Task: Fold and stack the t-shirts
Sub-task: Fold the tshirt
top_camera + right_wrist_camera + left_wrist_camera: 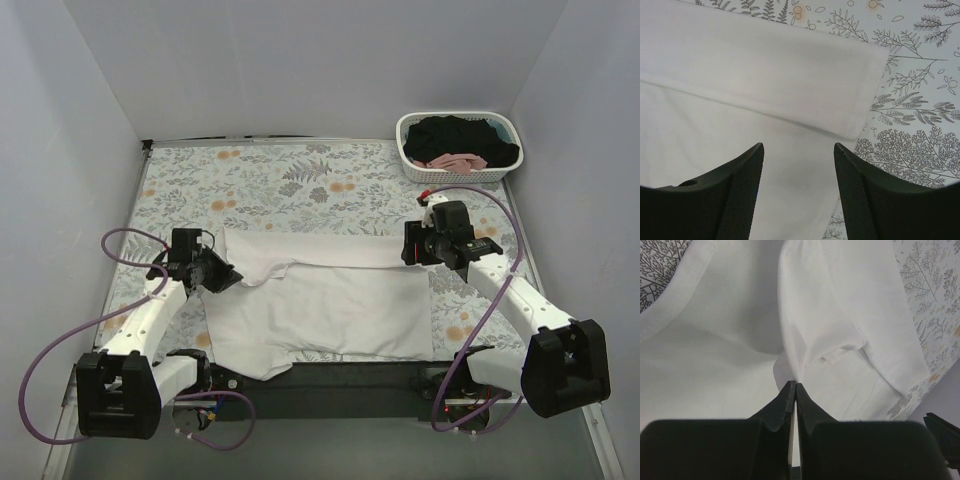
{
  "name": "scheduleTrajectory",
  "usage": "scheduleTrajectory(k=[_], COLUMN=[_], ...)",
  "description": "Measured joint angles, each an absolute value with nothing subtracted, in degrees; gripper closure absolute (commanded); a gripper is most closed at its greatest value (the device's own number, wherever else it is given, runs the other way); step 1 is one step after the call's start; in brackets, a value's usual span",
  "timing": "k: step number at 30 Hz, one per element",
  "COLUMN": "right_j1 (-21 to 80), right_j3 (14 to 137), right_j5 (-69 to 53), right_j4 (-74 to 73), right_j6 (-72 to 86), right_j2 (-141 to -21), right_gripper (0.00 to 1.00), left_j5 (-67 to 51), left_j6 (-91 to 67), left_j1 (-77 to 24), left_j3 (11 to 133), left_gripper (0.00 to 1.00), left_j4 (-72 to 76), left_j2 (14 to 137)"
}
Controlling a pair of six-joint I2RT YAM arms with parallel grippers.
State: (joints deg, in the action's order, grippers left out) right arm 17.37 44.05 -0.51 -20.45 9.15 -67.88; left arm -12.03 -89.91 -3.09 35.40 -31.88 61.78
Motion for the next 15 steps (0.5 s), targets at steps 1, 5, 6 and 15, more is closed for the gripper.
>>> scheduleTrajectory(k=[1,5,6,15], right_j1=[17.4,17.4,17.4,15.7], right_j3=[44.0,43.7,43.4,42.2], right_j5=[-0.9,-1.7,-1.7,-1.7], right_j4=[-20.3,-18.2,-17.8,-14.0], right_j6=[9.3,10.0,10.2,11.9], right_j2=[-68.0,-68.0,-68.1,-71.9], right_gripper=[0.35,0.39,0.42,0.52], left_j5=[-12.4,-13.6,-14.1,-15.4], left_j6=[-90.0,-90.6,-90.9,-91.4], left_j1=[-3.1,-3.1,-3.1,-3.1], left_j3=[35.0,33.3,32.9,31.3], left_gripper=[1.00,1.00,1.00,1.00], left_j4=[-31.9,-31.9,-32.0,-32.6], left_j2=[61.6,60.5,60.0,57.5])
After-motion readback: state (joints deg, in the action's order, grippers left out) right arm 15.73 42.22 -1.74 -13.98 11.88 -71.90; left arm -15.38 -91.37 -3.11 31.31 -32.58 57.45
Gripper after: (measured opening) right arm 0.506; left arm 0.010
